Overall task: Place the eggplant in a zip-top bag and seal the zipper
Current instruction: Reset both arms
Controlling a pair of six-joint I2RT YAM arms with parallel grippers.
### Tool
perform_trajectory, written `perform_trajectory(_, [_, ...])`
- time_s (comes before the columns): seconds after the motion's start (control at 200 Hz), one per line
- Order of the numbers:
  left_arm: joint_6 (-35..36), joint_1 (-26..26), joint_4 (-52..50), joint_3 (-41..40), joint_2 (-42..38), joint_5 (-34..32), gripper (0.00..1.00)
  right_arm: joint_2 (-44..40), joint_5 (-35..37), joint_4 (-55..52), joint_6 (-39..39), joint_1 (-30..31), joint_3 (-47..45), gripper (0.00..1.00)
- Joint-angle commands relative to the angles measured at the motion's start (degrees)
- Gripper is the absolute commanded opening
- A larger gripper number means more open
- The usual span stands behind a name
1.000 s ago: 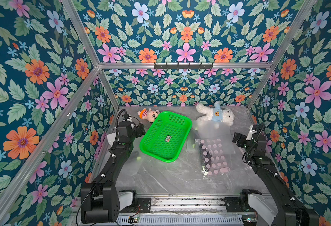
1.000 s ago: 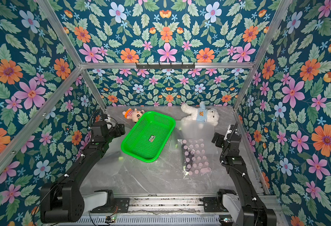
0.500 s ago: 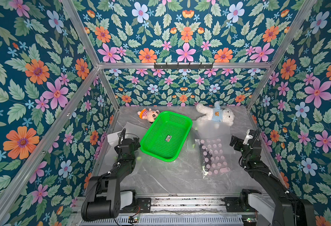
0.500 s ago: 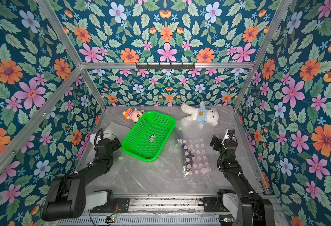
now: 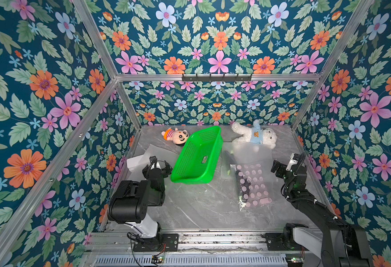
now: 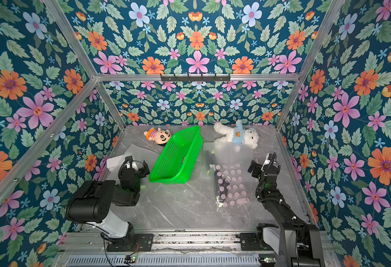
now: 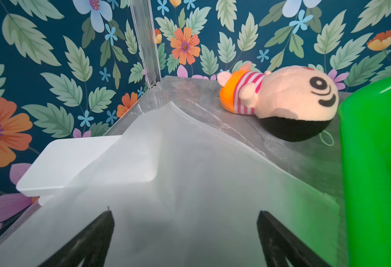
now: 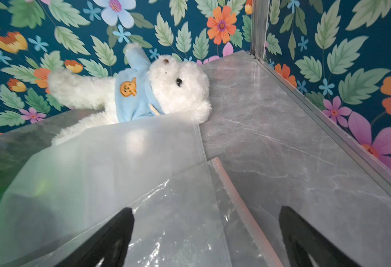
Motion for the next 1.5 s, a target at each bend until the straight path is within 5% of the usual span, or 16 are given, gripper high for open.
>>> perform_trajectory(0.0, [1.43,0.05,2.97,0.18,-0.03,0.28,0.99,2.56,1.71,9.30,-3.55,0.05,0.13,0.99])
perform_trajectory(0.326, [1.42,0.04,2.97,0.20,-0.02,0.28,0.99,1.47,1.23,6.76,-3.95,0.13,-2.02,0.99])
perform_trajectory(0.421, [1.42,0.04,2.89,0.18,0.01,0.20,0.99,6.41,1.05,19.96,-4.53,0.13,-6.42,0.99])
perform_trajectory(0.541, [1.35,0.08,2.84,0.18,0.00,0.37,0.99,23.15,0.16,42.92,-7.47,0.97,-8.18,0.99])
perform_trajectory(0.606, [1.38,0.06,2.87,0.17,0.02,0.36,0.99,17.24,-0.23,20.21,-7.48,2.40,-2.41,0.99])
perform_trajectory(0.662, [1.34,0.11,2.85,0.18,0.01,0.36,0.99,21.08,-0.05,29.19,-8.53,2.43,-2.91,0.99])
perform_trajectory(0.717, [1.35,0.09,2.84,0.18,-0.05,0.42,0.99,18.44,-0.38,21.53,-7.53,2.39,-1.72,0.99])
perform_trajectory(0.777, [1.42,0.12,3.00,0.14,-0.02,0.36,0.99,20.66,-0.03,28.07,-8.41,2.38,-2.81,0.99])
perform_trajectory(0.837, [1.38,0.12,2.89,0.11,-0.18,0.37,0.99,18.66,-0.41,22.29,-7.68,2.38,-1.91,0.99])
perform_trajectory(1.499, [1.42,0.12,3.11,0.04,-0.14,0.45,0.99,19.73,-3.90,26.04,-7.20,0.46,-2.75,0.99])
